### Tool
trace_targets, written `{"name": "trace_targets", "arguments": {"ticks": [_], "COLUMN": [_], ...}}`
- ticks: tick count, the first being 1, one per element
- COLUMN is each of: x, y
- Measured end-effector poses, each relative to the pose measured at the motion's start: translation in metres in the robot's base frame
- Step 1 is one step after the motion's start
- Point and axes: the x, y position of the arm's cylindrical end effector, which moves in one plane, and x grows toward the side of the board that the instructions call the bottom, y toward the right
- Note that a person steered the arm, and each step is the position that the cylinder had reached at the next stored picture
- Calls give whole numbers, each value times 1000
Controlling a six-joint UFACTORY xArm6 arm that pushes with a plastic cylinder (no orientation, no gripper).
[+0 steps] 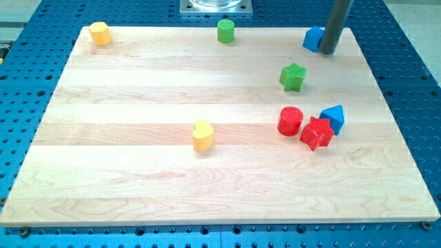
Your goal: Move the blue triangle top left to the yellow heart
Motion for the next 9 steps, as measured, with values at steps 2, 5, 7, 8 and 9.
{"name": "trace_targets", "arguments": {"ticks": [2,5,7,8,9], "x": [-5,120,214,191,179], "y": [-1,4,34,-35,-99]}}
